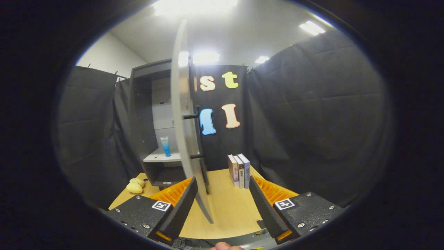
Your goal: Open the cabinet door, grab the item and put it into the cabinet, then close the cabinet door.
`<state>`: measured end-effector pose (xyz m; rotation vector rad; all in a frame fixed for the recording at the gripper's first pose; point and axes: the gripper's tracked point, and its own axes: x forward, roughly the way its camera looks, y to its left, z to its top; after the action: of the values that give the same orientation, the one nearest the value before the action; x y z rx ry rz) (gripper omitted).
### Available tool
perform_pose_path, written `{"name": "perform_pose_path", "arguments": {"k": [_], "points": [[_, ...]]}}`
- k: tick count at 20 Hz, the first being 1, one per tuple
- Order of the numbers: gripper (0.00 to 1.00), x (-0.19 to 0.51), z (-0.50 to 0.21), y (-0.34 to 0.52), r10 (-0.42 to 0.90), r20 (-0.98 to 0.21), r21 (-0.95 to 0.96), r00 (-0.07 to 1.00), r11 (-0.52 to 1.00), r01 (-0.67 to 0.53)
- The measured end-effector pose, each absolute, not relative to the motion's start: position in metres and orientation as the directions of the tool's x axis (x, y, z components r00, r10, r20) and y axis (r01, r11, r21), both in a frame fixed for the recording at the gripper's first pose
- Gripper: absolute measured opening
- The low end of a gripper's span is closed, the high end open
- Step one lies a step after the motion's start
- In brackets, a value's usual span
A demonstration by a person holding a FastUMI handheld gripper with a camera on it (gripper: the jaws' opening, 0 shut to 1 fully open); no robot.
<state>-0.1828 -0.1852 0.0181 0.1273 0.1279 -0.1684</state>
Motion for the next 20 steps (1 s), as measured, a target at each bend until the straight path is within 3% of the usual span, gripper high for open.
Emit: {"name": "perform_pose_path", "arguments": {"k": [3,8,11,20], "points": [[0.93,-0.148,0.022,-0.211,-0.164,-0.134,0.111,0.977,0.978,0.179],[0.95,-0.099,0.03,-0.203,-0.061,-0.141,0.169,0.988,0.982,0.085],[0.95,-0.092,0.04,-0.183,0.009,-0.108,0.134,0.994,0.991,0.006],[0.92,-0.097,0.04,-0.151,0.054,-0.126,0.164,0.991,0.986,-0.033]]}}
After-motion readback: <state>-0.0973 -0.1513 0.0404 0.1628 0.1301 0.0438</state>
